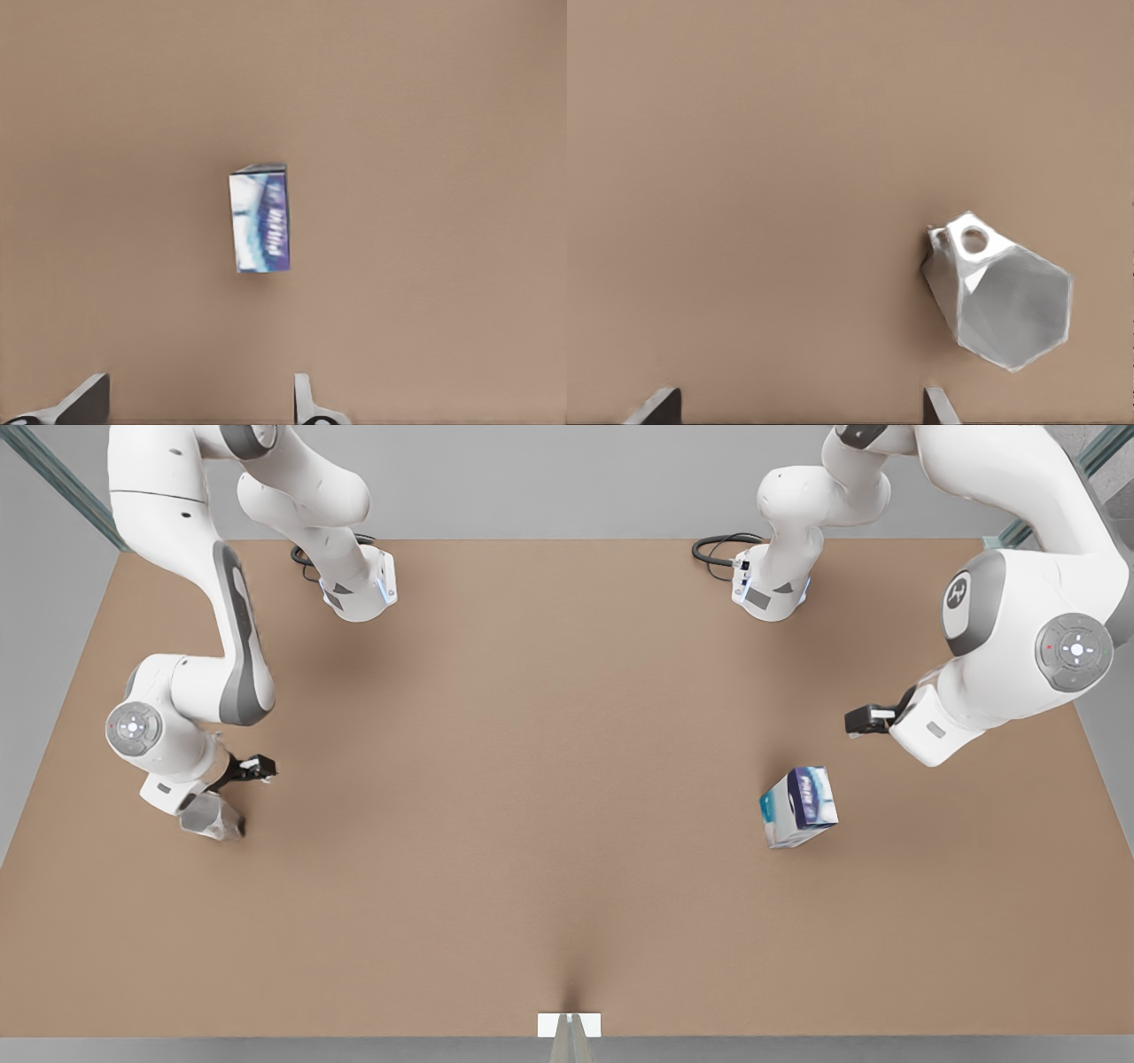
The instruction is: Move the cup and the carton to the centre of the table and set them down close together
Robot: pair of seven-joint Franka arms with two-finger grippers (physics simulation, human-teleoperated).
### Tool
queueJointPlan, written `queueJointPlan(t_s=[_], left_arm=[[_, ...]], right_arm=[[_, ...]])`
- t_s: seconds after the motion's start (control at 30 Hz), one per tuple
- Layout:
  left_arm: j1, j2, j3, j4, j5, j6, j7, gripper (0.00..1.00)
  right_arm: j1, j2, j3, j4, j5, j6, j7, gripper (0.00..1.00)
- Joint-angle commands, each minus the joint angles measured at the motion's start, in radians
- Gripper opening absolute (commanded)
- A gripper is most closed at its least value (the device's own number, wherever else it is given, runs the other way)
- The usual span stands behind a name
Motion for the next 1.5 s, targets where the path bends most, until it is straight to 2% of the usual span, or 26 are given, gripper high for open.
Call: queueJointPlan(t_s=[0.0, 0.13, 0.27, 0.5, 0.77, 1.07, 1.13, 1.27, 1.33, 1.37, 1.43, 1.47], left_arm=[[-0.001, 0.000, 0.000, 0.000, 0.000, 0.000, 0.000, 1.00], [-0.001, -0.001, -0.002, 0.000, 0.000, -0.005, 0.000, 1.00], [-0.001, -0.001, -0.003, 0.000, 0.000, -0.005, 0.000, 1.00], [-0.001, -0.001, -0.006, 0.008, -0.001, -0.028, 0.000, 1.00], [-0.001, 0.002, -0.012, 0.012, 0.000, -0.038, 0.000, 1.00], [-0.001, 0.008, -0.011, 0.017, -0.001, -0.043, 0.000, 1.00], [-0.001, 0.009, -0.012, 0.017, -0.001, -0.044, 0.000, 1.00], [-0.001, 0.009, -0.012, 0.017, 0.000, -0.046, 0.000, 1.00], [-0.001, 0.009, -0.012, 0.017, 0.000, -0.046, -0.002, 1.00], [-0.001, 0.009, -0.012, 0.017, 0.000, -0.048, -0.003, 1.00], [-0.001, 0.009, -0.017, 0.017, 0.000, -0.051, -0.008, 1.00], [-0.001, 0.009, -0.015, 0.017, 0.000, -0.048, -0.008, 1.00]], right_arm=[[-0.012, 0.005, 0.000, -0.001, 0.000, 0.000, -0.007, 1.00], [-0.026, 0.025, 0.000, 0.005, 0.002, 0.020, -0.002, 1.00], [-0.023, 0.059, 0.000, 0.002, 0.000, 0.146, -0.008, 1.00], [-0.063, 0.093, 0.000, -0.038, -0.003, 0.100, -0.011, 1.00], [-0.090, 0.149, 0.000, 0.034, -0.049, 0.154, -0.017, 1.00], [-0.110, 0.223, 0.000, 0.033, -0.049, 0.157, -0.017, 1.00], [-0.109, 0.243, 0.000, 0.033, -0.049, 0.234, -0.017, 1.00], [-0.110, 0.269, 0.000, 0.028, -0.047, 0.257, -0.017, 0.99], [-0.110, 0.271, 0.000, 0.026, -0.047, 0.249, -0.020, 0.71], [-0.110, 0.271, 0.000, 0.026, -0.047, 0.249, -0.040, 0.60], [-0.110, 0.281, 0.000, 0.026, -0.047, 0.250, -0.040, 0.50], [-0.110, 0.289, 0.000, 0.028, -0.047, 0.257, -0.040, 0.49]])
